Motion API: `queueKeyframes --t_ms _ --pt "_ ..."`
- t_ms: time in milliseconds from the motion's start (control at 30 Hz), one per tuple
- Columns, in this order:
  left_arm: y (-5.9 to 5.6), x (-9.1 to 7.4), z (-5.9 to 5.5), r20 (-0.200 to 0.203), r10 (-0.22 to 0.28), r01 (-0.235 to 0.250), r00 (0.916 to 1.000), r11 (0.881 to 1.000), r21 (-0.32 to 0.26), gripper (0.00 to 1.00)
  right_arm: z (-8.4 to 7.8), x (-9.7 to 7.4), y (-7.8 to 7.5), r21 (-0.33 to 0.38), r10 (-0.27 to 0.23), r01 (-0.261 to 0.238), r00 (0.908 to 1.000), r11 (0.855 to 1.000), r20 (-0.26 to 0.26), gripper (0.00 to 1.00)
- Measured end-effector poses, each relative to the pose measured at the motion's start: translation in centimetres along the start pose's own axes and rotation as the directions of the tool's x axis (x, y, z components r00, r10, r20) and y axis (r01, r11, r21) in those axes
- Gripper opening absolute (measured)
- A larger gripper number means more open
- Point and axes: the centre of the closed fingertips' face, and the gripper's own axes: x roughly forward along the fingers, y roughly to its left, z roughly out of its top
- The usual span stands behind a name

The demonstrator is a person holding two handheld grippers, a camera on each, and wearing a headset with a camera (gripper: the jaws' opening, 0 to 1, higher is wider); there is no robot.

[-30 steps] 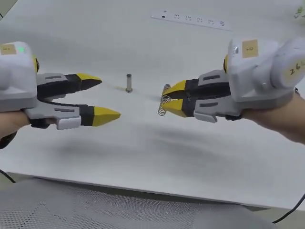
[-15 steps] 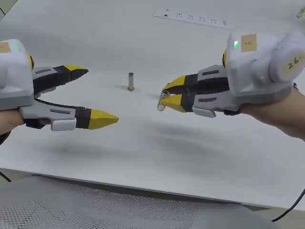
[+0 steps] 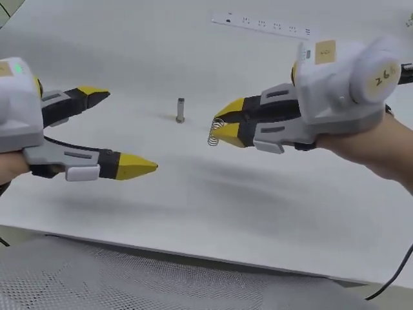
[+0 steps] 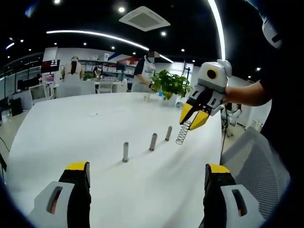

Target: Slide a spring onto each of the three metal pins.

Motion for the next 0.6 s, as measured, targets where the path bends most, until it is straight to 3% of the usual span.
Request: queueKeyframes --t_ms 600 --pt "-0.2 -0.2 0.2 0.006 0.001 -0.001 1.0000 1.000 -0.008 0.98 0.5 1.6 -1.8 0.012 0.008 -0.008 0.9999 1.000 -0.007 0.08"
